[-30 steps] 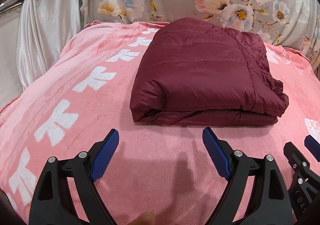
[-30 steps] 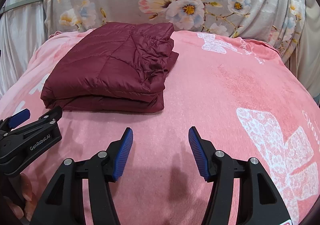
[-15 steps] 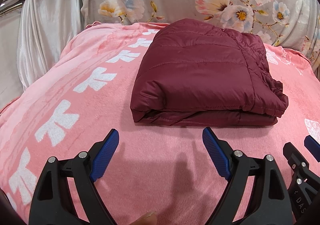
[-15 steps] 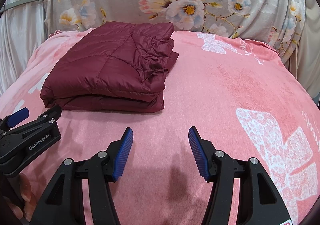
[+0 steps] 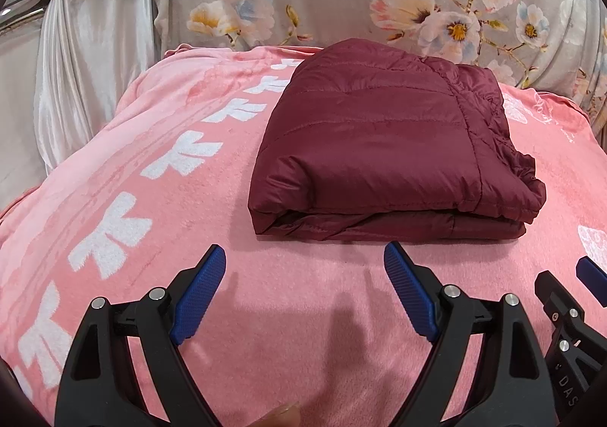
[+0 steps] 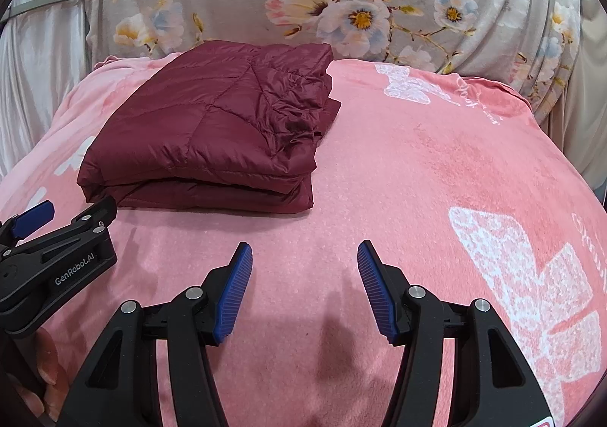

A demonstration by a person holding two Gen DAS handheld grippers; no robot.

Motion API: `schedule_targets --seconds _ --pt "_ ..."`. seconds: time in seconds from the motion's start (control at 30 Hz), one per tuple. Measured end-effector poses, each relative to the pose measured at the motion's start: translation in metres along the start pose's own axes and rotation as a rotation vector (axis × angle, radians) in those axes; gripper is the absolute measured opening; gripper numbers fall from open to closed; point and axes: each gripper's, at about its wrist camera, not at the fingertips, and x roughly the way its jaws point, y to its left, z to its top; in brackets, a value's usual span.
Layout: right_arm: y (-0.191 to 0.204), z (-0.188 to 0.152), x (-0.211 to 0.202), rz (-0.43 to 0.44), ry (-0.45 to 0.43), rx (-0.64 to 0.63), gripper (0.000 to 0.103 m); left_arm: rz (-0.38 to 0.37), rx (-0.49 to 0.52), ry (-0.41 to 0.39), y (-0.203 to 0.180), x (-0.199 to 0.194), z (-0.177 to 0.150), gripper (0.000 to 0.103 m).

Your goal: Fold large clothes

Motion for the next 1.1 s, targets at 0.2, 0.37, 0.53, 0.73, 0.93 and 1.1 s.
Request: schedule_targets --seconds 0.2,0.37,0.53,0.73,0.93,1.1 --pt "0.0002 0.0000 0.0000 0.000 0.000 0.000 0.057 -0.001 -0.002 -0.001 -0.0005 -0.0003 -0.0022 0.083" --pt "0.0002 0.0000 -0.0002 0.000 0.000 0.000 0.057 0.001 0.002 -0.002 -0.0018 -0.0010 -0.0019 0.083" --pt "0.0008 0.0000 -0.0004 -0.001 0.000 0.000 0.057 -0.004 0.006 -0.004 -0.0025 -0.0010 -0.0013 0.083" --pt "0.0013 0.0002 -0.0004 -0.001 0.001 0.000 0.057 -0.002 0.010 -0.007 -0.0040 -0.0004 -0.0009 0.083" --pt "0.0022 0.0001 -0.0006 -0.002 0.001 0.001 0.057 -0.016 0.007 -0.008 -0.0052 0.0010 -0.0012 0.082" --pt "0.0022 0.0002 -0.0006 -0.003 0.001 0.001 0.057 -0.019 0.007 -0.009 -0.0057 0.0003 -0.0022 0.082"
